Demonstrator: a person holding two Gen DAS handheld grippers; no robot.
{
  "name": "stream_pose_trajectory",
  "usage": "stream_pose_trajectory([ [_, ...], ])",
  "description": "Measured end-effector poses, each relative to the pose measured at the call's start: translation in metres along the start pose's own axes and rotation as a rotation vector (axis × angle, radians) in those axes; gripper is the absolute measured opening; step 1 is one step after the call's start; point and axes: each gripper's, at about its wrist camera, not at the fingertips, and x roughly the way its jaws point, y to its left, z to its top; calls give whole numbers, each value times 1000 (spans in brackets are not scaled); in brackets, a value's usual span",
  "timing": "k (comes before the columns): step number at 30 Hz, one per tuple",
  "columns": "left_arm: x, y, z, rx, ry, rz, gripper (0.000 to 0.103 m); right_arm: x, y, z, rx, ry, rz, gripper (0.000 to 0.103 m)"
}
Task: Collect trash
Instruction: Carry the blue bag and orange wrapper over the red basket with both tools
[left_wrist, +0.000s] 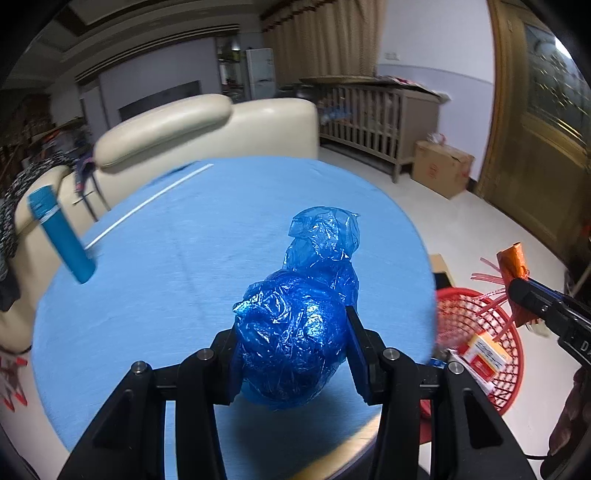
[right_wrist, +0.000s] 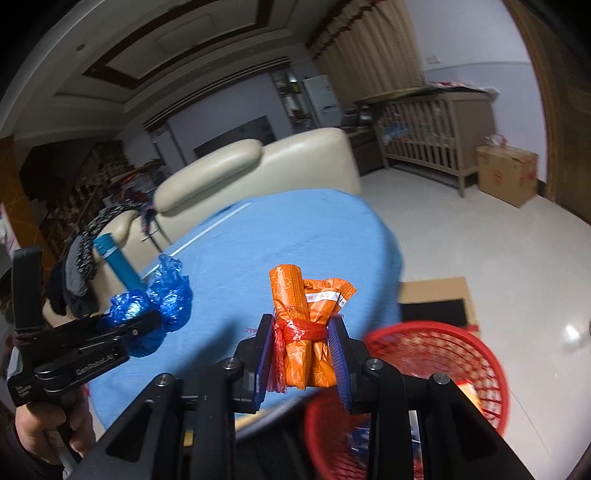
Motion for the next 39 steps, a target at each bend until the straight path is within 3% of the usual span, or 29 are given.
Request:
stream_pose_trajectory([
  [8,7,-68,4,121,20,-82,49,-8,-55,-20,77,34,-81,31],
  [16,13,-109,5,199,50,-137,49,-9,-91,-34,138,55,-124,32],
  [39,20,-137,4,272,81,-175,49,2,-117,-49,204,116,-155,32],
])
